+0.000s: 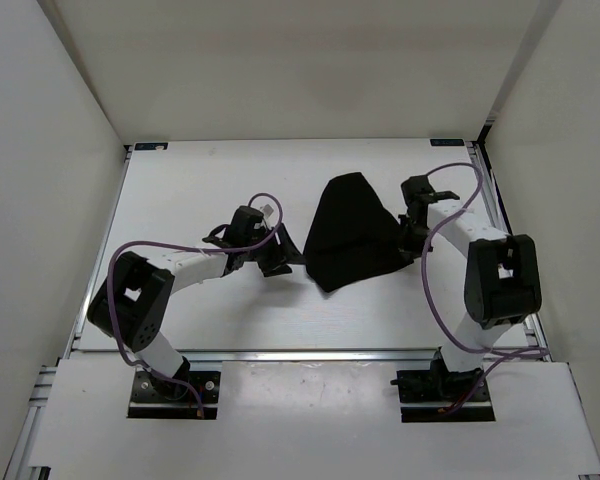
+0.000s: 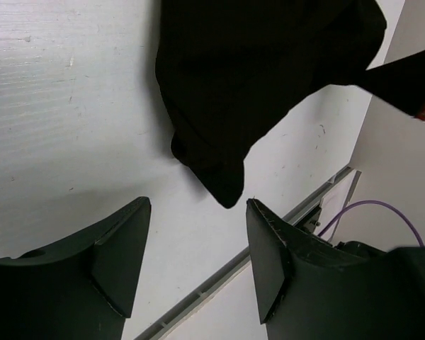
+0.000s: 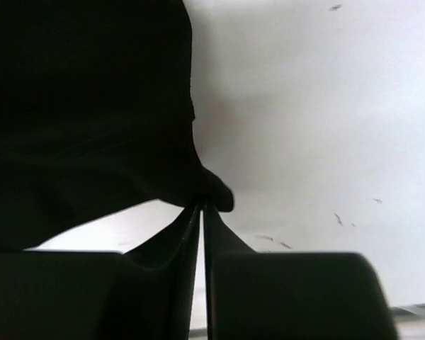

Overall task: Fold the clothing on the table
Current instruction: Flatten the skirt out

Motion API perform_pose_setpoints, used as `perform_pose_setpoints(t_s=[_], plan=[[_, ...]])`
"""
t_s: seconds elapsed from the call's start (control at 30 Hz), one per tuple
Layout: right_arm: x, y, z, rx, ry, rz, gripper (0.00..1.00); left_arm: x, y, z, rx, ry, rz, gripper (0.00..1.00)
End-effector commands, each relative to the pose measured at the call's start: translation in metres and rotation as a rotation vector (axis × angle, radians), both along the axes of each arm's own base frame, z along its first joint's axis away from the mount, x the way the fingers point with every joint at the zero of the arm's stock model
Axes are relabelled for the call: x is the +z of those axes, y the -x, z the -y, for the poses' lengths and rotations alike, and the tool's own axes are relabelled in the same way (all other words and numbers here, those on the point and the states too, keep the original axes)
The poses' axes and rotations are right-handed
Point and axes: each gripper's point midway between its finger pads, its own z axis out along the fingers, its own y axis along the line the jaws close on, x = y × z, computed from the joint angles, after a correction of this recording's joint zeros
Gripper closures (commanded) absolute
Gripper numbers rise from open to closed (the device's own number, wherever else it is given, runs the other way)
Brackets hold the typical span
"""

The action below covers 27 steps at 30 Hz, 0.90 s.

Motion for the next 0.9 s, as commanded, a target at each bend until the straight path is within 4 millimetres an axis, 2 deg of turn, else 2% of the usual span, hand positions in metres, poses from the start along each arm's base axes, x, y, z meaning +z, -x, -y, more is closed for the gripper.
perform_pose_setpoints(t_s=[0.0,0.03,0.17,0.3,0.37,0.4,0.47,0.53,0.6,0.67,0.73,0.8,0.83,0.87], plan=[[-0.019,-0.025,-0.022,0.037,-0.096,0.064,0.92,0.011,-0.006,0.002,0.034,0.022,0.021,0.33],[-0.029,-0.020,-0.026,0.042,-0.101,0.024,0.93,0.010,-0.005,0.002,0.033,0.027,0.020,0.33],[-0.044,-0.014,-0.062,0.132,-0.163,-0.018,0.93,0.010,-0.006,0.006,0.041,0.014,0.028,0.33],[-0.057,0.002,-0.108,0.236,-0.305,-0.066,0.94,0.009,-0.009,0.006,0.044,0.001,0.043,0.33],[-0.059,0.010,-0.128,0.270,-0.378,-0.086,0.93,0.007,-0.009,0.005,0.050,-0.006,0.040,0.33],[-0.055,0.016,-0.145,0.297,-0.434,-0.111,0.94,0.005,-0.009,0.003,0.050,-0.013,0.040,0.33],[-0.049,0.020,-0.164,0.298,-0.504,-0.146,0.95,-0.001,-0.008,-0.001,0.050,-0.035,0.037,0.33],[-0.042,0.033,-0.177,0.329,-0.516,-0.176,0.96,-0.004,-0.011,-0.005,0.058,-0.055,0.042,0.33],[-0.033,0.044,-0.181,0.357,-0.484,-0.166,0.95,0.000,-0.018,-0.013,0.070,-0.079,0.067,0.32],[-0.024,0.046,-0.174,0.345,-0.454,-0.155,0.95,0.002,-0.024,-0.025,0.068,-0.126,0.092,0.33],[-0.015,0.055,-0.163,0.332,-0.430,-0.168,0.93,0.017,-0.038,-0.037,0.069,-0.189,0.152,0.34],[0.006,0.053,-0.155,0.331,-0.424,-0.113,0.91,0.035,-0.059,-0.058,0.107,-0.295,0.229,0.34],[0.006,0.056,-0.148,0.321,-0.413,-0.114,0.91,0.042,-0.063,-0.064,0.090,-0.342,0.253,0.35],[0.017,0.056,-0.144,0.315,-0.417,-0.091,0.90,0.051,-0.072,-0.074,0.089,-0.406,0.289,0.38]])
